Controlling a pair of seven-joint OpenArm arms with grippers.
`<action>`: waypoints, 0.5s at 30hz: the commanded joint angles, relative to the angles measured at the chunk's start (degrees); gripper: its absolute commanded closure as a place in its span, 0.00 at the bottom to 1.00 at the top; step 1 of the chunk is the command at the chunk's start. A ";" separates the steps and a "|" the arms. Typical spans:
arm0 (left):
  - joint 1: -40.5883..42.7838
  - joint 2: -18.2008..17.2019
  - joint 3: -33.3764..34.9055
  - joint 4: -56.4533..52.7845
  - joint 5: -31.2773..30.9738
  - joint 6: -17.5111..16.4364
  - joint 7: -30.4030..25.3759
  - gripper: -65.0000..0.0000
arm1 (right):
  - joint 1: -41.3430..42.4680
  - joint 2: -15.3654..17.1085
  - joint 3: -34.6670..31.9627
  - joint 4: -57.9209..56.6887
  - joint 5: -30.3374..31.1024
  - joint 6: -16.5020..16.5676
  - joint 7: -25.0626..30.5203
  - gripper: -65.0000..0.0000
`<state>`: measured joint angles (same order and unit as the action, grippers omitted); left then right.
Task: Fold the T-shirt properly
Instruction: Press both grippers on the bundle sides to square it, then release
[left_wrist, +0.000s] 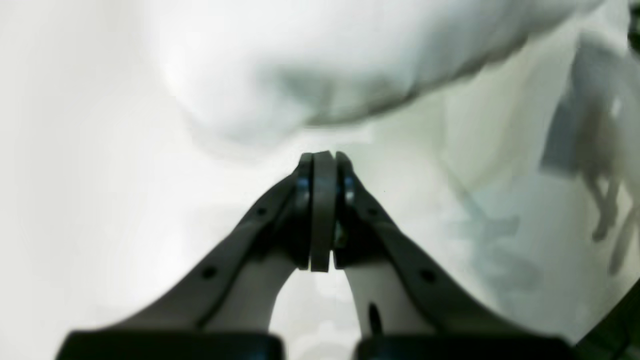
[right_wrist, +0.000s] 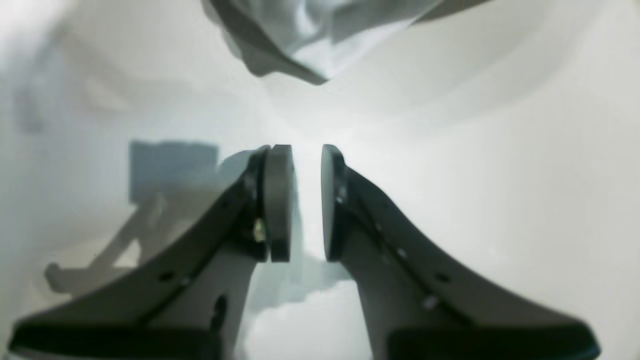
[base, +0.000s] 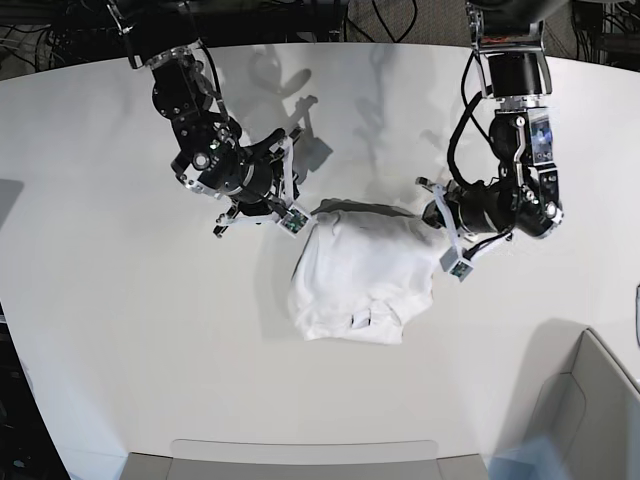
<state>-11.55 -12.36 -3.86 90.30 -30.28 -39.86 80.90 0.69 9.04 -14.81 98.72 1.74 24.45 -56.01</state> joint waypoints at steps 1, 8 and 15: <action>-1.15 -0.08 -0.05 3.37 -1.06 -0.14 -0.90 1.00 | 0.50 0.15 0.26 2.43 0.24 -0.05 1.20 0.85; 0.43 3.17 -1.20 14.27 -0.97 -0.10 -2.79 1.00 | 4.89 -4.69 8.08 6.73 0.33 -0.05 3.66 0.85; -4.32 6.78 4.17 4.07 1.93 0.08 -10.00 1.00 | 17.90 -9.26 8.61 -13.66 0.24 -0.05 7.44 0.85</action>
<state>-14.87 -5.19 0.60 93.27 -27.70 -39.94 71.94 17.37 0.25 -6.37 83.50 1.43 24.47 -49.95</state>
